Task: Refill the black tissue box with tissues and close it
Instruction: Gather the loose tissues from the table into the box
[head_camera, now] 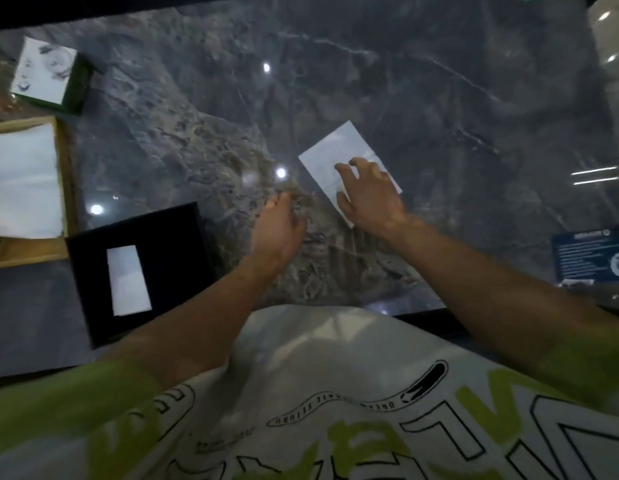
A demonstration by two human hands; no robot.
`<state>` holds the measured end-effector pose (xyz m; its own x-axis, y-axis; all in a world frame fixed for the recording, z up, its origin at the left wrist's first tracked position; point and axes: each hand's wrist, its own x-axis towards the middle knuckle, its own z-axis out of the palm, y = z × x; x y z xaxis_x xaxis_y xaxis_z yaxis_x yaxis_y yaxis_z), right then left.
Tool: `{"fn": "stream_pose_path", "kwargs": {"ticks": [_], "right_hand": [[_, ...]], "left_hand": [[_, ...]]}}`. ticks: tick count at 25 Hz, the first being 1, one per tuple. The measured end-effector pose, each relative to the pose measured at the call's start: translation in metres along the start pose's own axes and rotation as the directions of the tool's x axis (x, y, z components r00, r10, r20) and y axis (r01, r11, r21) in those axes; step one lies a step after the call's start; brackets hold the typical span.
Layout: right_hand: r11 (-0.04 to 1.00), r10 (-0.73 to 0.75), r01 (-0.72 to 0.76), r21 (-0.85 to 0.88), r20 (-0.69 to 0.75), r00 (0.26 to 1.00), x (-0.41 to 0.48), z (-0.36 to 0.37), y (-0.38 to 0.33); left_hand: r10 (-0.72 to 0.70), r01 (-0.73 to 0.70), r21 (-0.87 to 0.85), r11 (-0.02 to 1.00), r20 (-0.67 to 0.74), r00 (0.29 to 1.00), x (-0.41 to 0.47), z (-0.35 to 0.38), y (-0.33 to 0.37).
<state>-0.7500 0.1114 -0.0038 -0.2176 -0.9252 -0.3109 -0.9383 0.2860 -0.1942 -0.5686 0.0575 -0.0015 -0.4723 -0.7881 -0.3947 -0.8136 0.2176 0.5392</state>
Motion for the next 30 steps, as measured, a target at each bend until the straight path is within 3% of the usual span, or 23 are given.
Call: {"fn": "stream_pose_path", "kwargs": {"ticks": [7,14,19,22,25,30], "right_hand": [[0.999,0.039,-0.038,-0.013,0.074,0.997,0.039,0.000,0.067],[1.000,-0.019,0.020,-0.009,0.118,0.993,0.060,0.008,0.075],[0.985,0.045,-0.067,0.158,0.138,0.989,0.060,0.015,0.073],[0.886,0.197,-0.243,0.394,0.153,0.968,0.060,0.018,0.067],[0.670,0.393,-0.454,0.588,0.238,0.888,0.061,0.019,0.062],[0.548,0.428,-0.526,0.650,0.322,0.844,0.061,0.018,0.065]], "left_hand": [[-0.158,0.158,0.025,0.987,0.014,0.987,0.050,0.043,0.060],[-0.320,0.319,-0.025,0.947,-0.024,0.947,0.072,0.066,0.073],[-0.403,0.388,-0.146,0.910,-0.094,0.910,0.078,0.075,0.077],[-0.485,0.452,-0.231,0.861,-0.109,0.868,0.082,0.076,0.077],[-0.542,0.497,-0.303,0.813,-0.083,0.836,0.083,0.074,0.069],[-0.549,0.514,-0.385,0.767,0.022,0.836,0.073,0.063,0.050]]}}
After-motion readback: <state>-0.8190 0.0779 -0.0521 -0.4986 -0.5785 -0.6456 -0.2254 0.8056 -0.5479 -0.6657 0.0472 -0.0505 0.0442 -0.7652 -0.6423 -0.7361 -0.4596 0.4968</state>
